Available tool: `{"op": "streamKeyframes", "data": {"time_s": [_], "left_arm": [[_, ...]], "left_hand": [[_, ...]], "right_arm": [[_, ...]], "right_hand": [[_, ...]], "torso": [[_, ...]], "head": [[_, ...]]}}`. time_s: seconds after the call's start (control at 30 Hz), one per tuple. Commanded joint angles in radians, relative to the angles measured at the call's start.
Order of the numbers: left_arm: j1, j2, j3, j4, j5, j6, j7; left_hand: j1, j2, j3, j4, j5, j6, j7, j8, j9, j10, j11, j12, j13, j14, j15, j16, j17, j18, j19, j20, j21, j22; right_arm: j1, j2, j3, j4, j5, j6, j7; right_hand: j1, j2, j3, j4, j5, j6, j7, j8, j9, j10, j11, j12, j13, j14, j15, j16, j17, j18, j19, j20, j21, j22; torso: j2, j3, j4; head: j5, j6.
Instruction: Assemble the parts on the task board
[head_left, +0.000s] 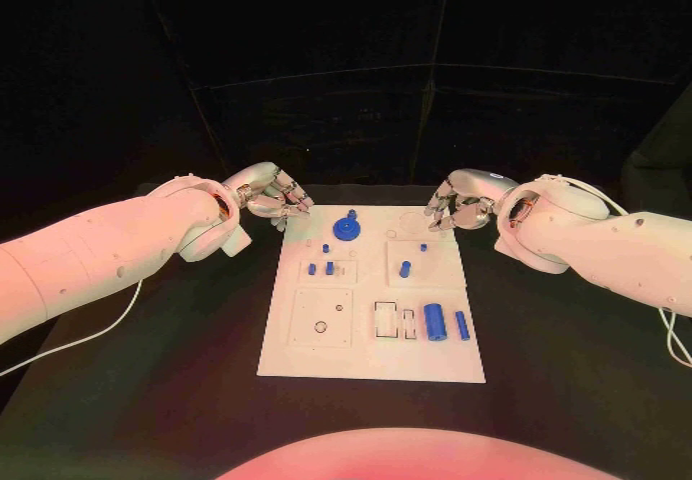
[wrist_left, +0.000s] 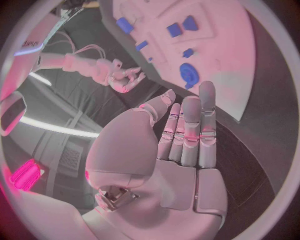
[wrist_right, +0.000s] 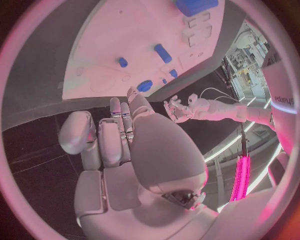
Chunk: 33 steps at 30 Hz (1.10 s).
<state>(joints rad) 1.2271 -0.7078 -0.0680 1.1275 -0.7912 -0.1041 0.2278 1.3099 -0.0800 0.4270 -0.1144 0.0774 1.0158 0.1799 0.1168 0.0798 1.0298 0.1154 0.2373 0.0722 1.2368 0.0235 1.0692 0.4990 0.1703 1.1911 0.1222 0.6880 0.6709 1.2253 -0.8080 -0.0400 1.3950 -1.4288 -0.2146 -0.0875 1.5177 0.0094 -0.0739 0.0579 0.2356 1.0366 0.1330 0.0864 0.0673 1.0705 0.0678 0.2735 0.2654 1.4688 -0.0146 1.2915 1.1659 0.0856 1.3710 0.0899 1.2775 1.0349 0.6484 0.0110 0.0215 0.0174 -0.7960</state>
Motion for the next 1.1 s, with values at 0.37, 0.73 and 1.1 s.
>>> {"op": "streamKeyframes", "data": {"time_s": [0.37, 0.73, 1.1], "left_arm": [[-0.001, -0.082, -0.002, 0.129, 0.707, -0.005, 0.224], [-0.003, -0.102, -0.003, 0.167, 0.742, -0.006, 0.228], [-0.003, -0.109, -0.004, 0.175, 0.745, -0.009, 0.219]], "left_hand": [[-0.001, 0.015, 0.010, 0.001, 0.007, 0.024, -0.006, 0.022, 0.002, 0.026, -0.010, 0.028, -0.001, -0.040, -0.005, -0.037, -0.043, 0.013, -0.027, -0.005, -0.031, -0.016], [0.000, 0.015, 0.013, -0.001, 0.012, 0.022, -0.003, 0.024, 0.001, 0.025, -0.008, 0.032, -0.003, -0.047, -0.005, -0.043, -0.050, 0.013, -0.032, -0.006, -0.038, -0.020], [0.000, 0.013, 0.012, -0.002, 0.013, 0.019, 0.000, 0.025, 0.000, 0.022, -0.006, 0.033, -0.004, -0.049, -0.004, -0.045, -0.053, 0.013, -0.034, -0.005, -0.040, -0.022]], "right_arm": [[-0.056, 0.007, 0.000, 0.017, -0.324, 0.027, -0.042], [-0.073, 0.043, 0.000, -0.009, -0.323, 0.036, -0.035], [-0.081, 0.058, 0.000, -0.021, -0.307, 0.078, -0.032]], "right_hand": [[0.005, -0.027, 0.039, 0.003, -0.021, 0.009, 0.016, -0.017, -0.002, 0.002, 0.017, -0.052, -0.090, 0.022, 0.017, -0.019, -0.014, 0.017, -0.002, 0.015, -0.018, -0.019], [0.015, -0.037, 0.134, -0.009, -0.071, -0.001, 0.023, -0.022, -0.002, 0.006, 0.026, -0.078, -0.168, 0.022, 0.023, -0.025, -0.017, 0.018, -0.002, 0.022, -0.025, -0.027], [0.011, -0.053, 0.274, -0.027, -0.090, 0.006, 0.023, -0.019, -0.001, 0.035, 0.023, -0.085, -0.203, 0.024, 0.021, -0.021, -0.010, 0.017, 0.003, 0.021, -0.019, -0.018]], "torso": [[0.000, -0.0009, 0.0021], [0.000, 0.0002, 0.0029], [0.003, 0.0004, 0.0023]], "head": [[-0.031, 0.011], [-0.033, 0.013], [-0.032, 0.010]]}}
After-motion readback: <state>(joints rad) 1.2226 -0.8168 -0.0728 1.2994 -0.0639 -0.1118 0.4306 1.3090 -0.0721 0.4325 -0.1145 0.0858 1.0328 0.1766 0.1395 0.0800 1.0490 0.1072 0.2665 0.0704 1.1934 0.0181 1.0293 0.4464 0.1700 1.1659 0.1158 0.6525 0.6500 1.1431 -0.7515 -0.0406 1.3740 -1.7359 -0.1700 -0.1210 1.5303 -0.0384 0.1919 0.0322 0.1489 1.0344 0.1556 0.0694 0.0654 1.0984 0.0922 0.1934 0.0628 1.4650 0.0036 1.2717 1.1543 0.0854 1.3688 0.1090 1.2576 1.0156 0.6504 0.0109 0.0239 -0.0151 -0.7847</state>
